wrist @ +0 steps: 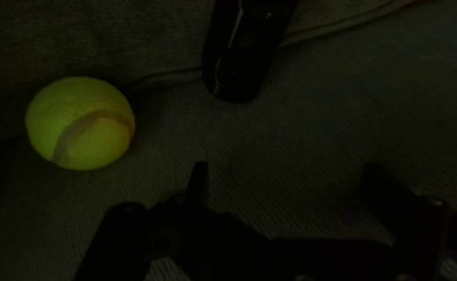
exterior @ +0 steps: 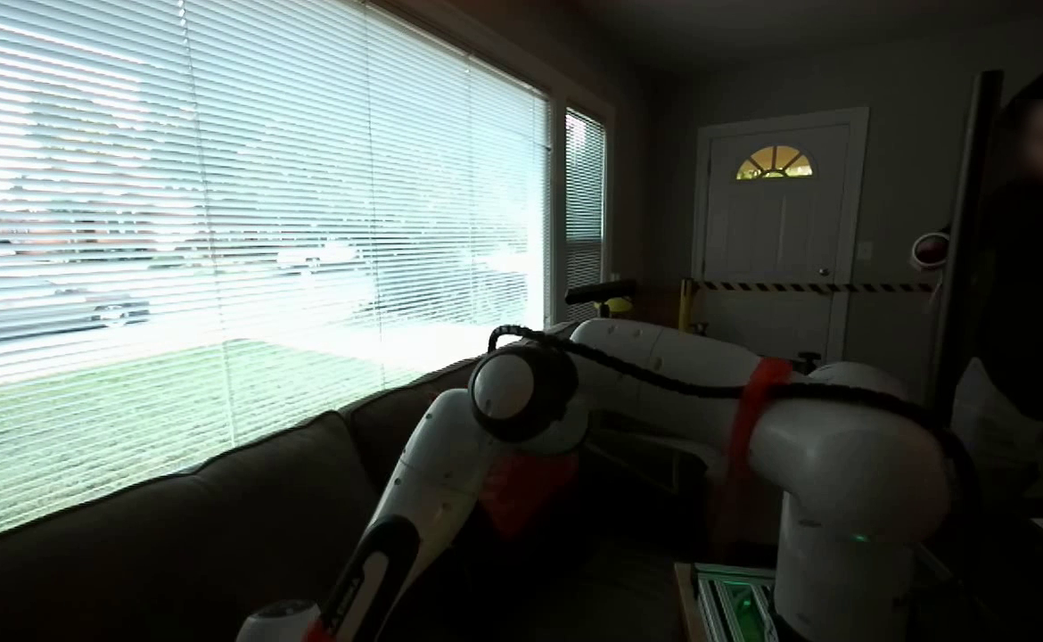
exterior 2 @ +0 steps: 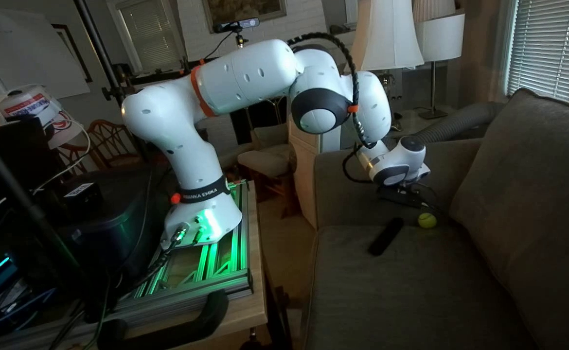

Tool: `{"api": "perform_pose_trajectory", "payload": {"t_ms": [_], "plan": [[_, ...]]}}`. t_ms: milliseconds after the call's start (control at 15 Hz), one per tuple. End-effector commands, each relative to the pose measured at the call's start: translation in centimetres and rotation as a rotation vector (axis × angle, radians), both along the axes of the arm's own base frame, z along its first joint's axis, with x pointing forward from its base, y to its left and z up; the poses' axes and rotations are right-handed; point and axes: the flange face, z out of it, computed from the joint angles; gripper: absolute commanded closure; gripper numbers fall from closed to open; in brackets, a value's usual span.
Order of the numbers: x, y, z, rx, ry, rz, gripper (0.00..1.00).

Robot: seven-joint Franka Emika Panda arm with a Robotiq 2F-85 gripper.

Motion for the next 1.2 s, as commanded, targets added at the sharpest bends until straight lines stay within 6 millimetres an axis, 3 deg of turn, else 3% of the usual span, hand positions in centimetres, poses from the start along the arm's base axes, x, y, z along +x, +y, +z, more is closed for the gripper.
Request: {"api": "perform_pose_trajectory", "payload": {"t_ms": [0, 200, 400, 1133], "plan": [[-1.4, -1.9, 6.4, -0.068, 0.067, 0.113, 0.0], [-0.6, -4.1, 9.4, -0.203, 0.032, 0.172, 0.0], [-0.3, -5.2, 10.0, -0.332, -0.029, 0.251, 0.0], [0.9, -1.4, 2.8, -0.698, -0.413, 0.553, 0.0]]}}
